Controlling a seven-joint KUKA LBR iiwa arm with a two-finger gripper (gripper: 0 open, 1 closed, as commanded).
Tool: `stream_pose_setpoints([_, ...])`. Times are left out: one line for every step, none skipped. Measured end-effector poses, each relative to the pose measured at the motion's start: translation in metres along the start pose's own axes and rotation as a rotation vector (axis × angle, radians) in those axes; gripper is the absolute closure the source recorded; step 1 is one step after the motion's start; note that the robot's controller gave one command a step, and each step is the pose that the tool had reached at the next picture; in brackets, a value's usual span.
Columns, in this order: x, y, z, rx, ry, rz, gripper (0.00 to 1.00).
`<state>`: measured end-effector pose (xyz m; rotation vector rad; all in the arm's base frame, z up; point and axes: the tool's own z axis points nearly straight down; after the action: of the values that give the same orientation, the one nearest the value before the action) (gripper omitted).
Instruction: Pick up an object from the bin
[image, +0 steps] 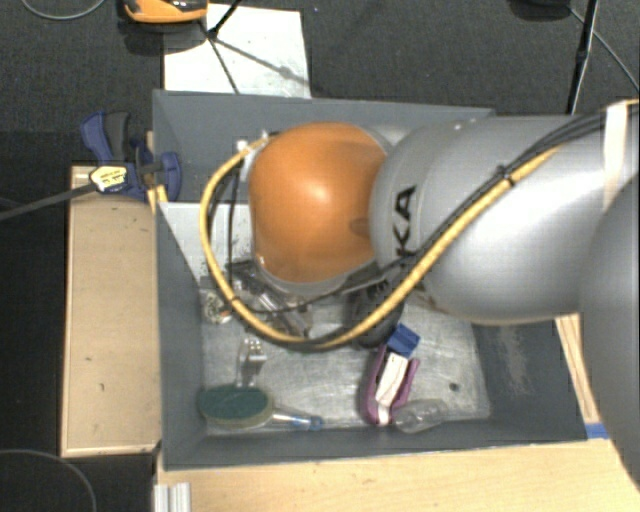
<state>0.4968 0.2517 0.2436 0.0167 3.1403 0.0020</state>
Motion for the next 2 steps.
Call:
stream_pose_setpoints([0.0106,-0.0254,0.1382,0.004,0.009,-0.125,0.0])
stream_pose_setpoints([0.008,-0.0242,0.1331,0.0,-0.001,-0.117,1.0])
